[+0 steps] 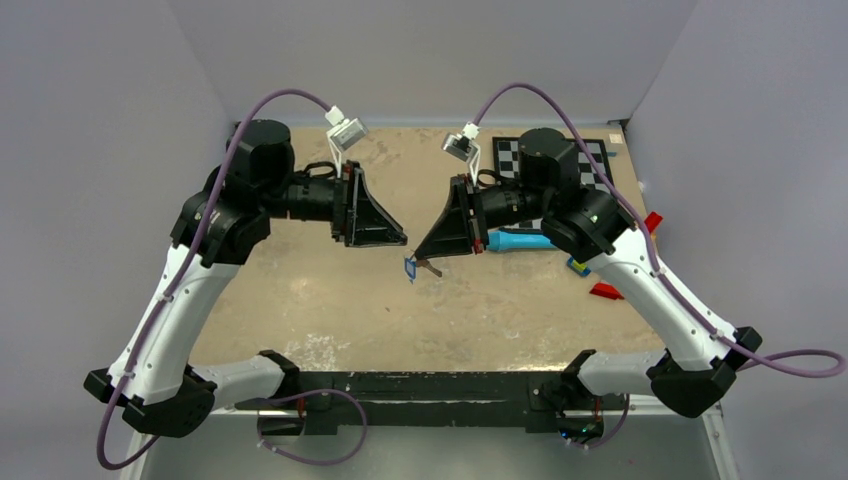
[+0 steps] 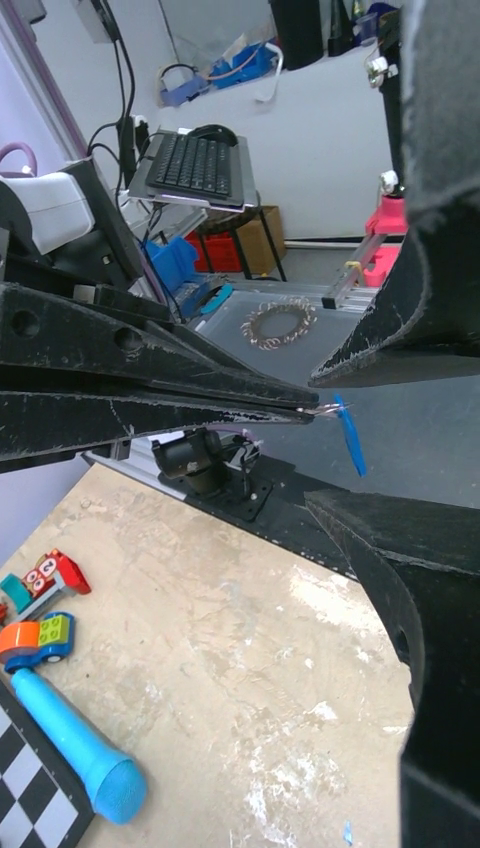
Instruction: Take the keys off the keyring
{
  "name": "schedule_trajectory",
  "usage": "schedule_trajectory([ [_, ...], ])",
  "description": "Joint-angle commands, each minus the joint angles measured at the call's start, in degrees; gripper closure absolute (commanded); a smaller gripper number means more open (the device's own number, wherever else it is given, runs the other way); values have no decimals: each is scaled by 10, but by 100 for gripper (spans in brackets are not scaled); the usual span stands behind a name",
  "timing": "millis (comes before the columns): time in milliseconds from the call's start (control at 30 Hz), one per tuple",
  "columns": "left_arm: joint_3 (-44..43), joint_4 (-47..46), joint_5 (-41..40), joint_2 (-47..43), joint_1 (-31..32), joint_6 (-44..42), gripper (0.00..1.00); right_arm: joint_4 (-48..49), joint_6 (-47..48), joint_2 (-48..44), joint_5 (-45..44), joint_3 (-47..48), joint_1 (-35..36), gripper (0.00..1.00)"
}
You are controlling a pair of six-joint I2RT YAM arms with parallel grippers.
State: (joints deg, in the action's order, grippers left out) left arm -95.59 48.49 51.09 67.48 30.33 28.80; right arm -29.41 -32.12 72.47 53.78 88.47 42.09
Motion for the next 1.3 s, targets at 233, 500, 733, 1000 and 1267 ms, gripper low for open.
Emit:
schedule_trajectory([
  [233,17,1,44,-6,6,-14,55,1,15,4,12,34,3,100],
  [500,26,-10,42,-4,15,-10,59,-2,16,9,13,38,3,100],
  [733,22,-23,44,2,19,-3,60,-3,16,12,12,41,2,100],
  [1000,14,6,42,9,19,-24,79,0,16,14,8,43,3,100],
  [1267,17,-9,44,3,19,-14,100,18,7,15,3,37,2,100],
])
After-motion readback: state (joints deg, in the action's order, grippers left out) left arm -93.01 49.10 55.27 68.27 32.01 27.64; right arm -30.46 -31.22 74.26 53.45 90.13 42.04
